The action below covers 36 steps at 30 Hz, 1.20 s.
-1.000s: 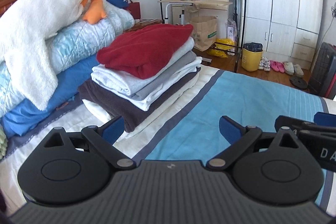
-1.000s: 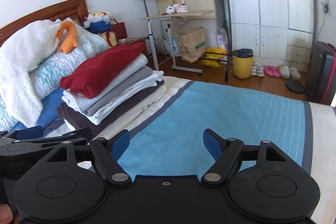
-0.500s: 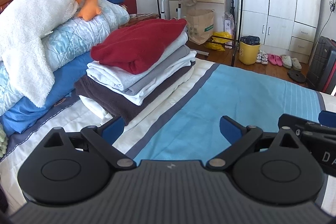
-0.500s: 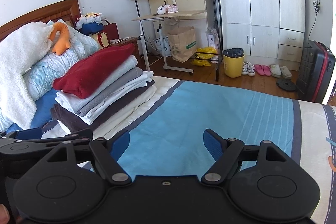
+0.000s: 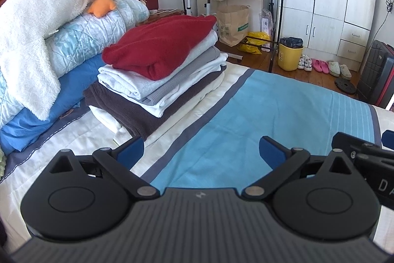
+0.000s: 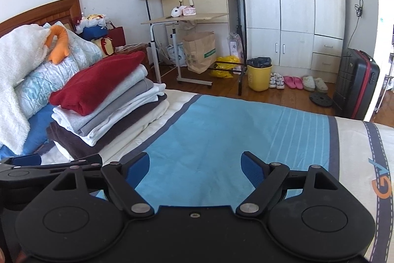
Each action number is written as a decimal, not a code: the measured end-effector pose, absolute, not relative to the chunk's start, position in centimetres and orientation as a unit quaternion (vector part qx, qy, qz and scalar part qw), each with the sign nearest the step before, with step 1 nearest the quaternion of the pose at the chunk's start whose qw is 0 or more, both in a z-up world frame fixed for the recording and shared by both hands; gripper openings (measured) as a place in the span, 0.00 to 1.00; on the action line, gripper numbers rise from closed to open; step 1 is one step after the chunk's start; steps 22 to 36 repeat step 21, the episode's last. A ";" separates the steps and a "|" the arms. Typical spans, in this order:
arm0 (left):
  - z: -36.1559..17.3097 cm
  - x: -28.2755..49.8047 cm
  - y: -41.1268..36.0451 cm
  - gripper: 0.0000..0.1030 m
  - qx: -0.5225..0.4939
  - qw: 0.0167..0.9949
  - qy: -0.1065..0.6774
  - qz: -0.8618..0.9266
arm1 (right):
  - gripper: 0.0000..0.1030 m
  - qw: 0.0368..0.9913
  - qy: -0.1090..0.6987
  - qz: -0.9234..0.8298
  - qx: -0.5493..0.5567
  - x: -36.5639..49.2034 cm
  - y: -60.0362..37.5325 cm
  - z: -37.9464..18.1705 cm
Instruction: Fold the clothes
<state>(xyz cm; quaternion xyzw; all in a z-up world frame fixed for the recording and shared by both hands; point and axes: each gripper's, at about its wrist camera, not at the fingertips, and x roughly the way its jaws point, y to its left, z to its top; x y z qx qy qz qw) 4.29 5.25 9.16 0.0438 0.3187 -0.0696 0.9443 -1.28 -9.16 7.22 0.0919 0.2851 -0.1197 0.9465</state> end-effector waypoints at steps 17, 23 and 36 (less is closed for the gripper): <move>8.9 4.6 5.0 0.99 0.046 0.943 0.322 -0.069 | 0.84 0.945 0.287 -0.137 0.078 -1.2 -8.9 7.3; 8.9 4.7 4.9 0.99 0.041 0.942 0.326 -0.070 | 0.84 0.945 0.287 -0.136 0.083 -1.3 -9.3 7.3; 8.9 4.7 4.9 0.99 0.041 0.942 0.326 -0.070 | 0.84 0.945 0.287 -0.136 0.083 -1.3 -9.3 7.3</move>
